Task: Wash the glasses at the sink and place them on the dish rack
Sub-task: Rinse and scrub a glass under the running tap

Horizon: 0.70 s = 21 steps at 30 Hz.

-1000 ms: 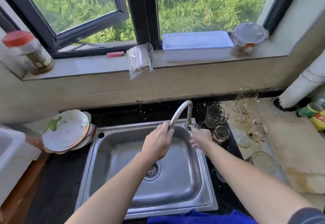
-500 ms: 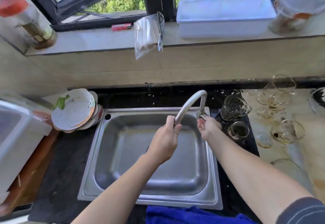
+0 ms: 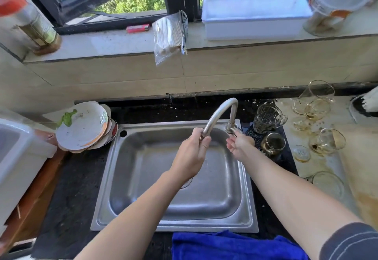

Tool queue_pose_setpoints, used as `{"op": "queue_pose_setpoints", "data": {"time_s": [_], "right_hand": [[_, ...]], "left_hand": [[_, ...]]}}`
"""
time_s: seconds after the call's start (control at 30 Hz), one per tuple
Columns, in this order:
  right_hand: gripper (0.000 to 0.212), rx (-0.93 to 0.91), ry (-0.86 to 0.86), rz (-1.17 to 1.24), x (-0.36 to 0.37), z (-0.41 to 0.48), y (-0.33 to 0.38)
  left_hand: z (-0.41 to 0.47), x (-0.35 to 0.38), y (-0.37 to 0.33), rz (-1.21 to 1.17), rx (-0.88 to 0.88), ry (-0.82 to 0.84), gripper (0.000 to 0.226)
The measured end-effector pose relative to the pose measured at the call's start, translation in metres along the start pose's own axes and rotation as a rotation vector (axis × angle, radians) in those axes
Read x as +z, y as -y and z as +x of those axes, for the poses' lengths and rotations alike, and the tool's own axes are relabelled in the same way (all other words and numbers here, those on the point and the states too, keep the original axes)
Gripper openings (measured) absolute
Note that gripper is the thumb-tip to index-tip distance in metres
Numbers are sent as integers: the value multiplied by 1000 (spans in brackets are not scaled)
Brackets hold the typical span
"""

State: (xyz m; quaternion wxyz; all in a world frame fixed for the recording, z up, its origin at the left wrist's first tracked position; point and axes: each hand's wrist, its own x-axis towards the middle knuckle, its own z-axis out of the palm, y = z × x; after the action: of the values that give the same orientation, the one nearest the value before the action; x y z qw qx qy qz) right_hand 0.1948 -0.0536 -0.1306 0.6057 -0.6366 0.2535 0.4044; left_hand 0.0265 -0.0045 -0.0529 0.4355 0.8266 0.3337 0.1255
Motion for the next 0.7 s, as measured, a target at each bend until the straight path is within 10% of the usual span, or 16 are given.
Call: {"op": "queue_pose_setpoints", "data": {"time_s": [0.27, 0.5, 0.7], "right_hand": [[13, -373, 204, -658, -55, -79, 26], [17, -789, -48, -1276, -145, -111, 32], [87, -724, -56, -1693, -179, -115, -1]], "left_hand": [[-21, -3, 37, 433, -84, 215, 32], [-36, 22, 26, 490, -32, 330, 32], [-54, 45, 19, 514, 29, 387, 33]]}}
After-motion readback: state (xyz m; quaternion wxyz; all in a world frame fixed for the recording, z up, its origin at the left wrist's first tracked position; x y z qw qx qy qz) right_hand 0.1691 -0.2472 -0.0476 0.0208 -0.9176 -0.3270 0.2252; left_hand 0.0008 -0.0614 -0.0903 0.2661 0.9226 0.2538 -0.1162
